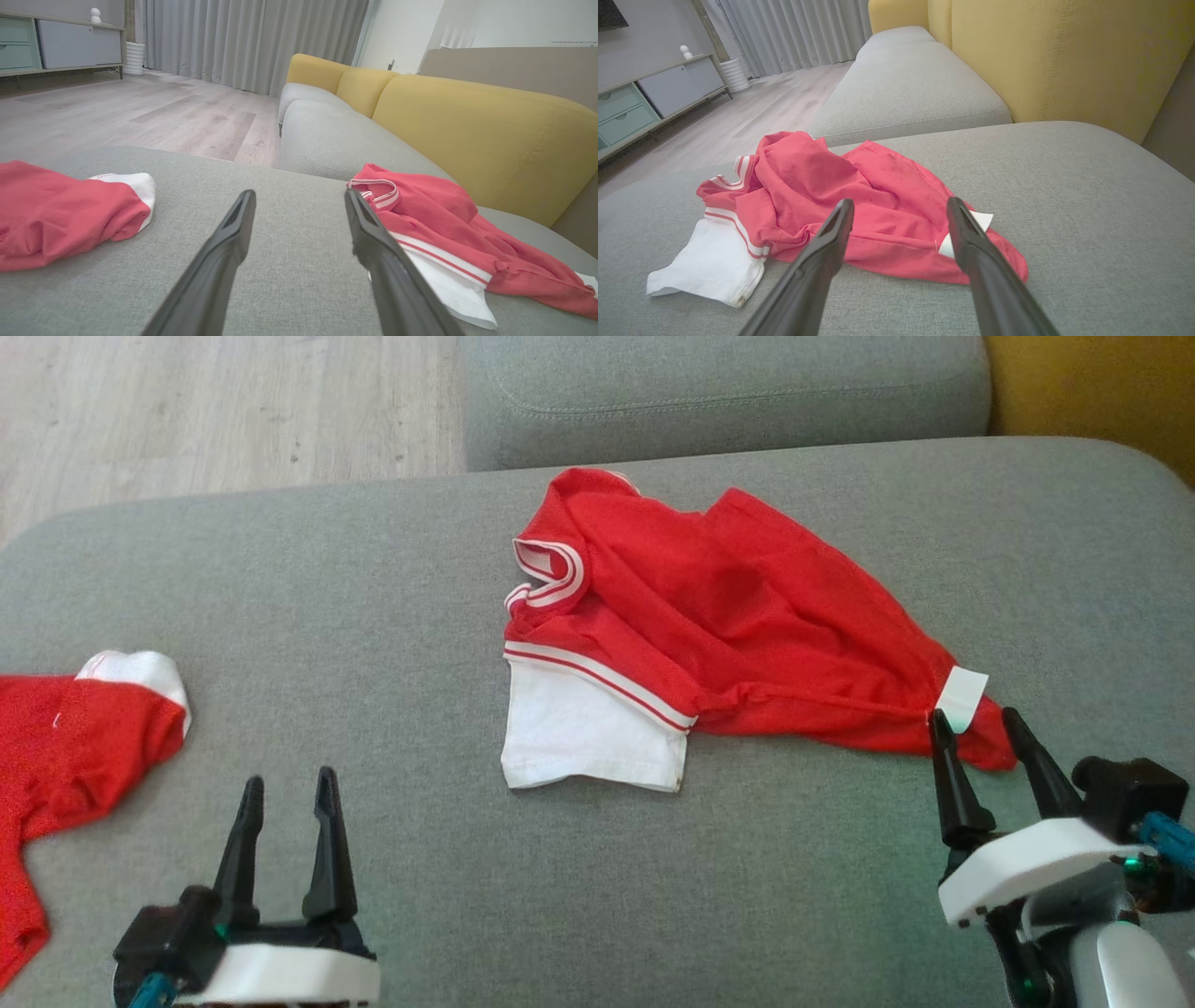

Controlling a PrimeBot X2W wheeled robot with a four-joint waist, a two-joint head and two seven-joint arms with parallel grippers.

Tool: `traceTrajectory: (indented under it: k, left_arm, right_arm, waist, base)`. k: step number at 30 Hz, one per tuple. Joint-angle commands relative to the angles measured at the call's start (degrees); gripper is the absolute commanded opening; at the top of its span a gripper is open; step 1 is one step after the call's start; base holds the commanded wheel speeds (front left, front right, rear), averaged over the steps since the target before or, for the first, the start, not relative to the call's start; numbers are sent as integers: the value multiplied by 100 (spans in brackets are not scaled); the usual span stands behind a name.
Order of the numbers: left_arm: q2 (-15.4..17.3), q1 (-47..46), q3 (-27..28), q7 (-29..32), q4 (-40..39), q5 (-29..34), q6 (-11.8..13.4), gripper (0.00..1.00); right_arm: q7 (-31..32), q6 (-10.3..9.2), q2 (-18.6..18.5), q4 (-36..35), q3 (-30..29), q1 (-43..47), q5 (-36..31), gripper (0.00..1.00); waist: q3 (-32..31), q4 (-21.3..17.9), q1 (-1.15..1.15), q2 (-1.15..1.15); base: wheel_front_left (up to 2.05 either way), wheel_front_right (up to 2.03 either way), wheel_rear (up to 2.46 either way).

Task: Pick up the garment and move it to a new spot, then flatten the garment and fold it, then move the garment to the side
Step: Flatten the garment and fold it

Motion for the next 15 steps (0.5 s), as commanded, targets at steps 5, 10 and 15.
traceTrajectory:
  k: [5,10,15]
  left_arm:
    - [187,-120,253,85,-295,53,105,100]
    - [205,-167,235,161,-337,55,136,100]
    - [175,-343,120,373,-305,63,160,100]
  right_arm:
    - [-36,44,-17,-250,209,-140,32,100]
    - [-49,44,-17,-243,236,-130,46,100]
    - [-42,44,-17,-261,275,-150,64,100]
  waist:
    - [-23,0,1,0]
    - [-20,-8,1,0]
    - [10,-33,1,0]
  base:
    - [0,0,0]
    - [0,0,0]
    - [0,0,0]
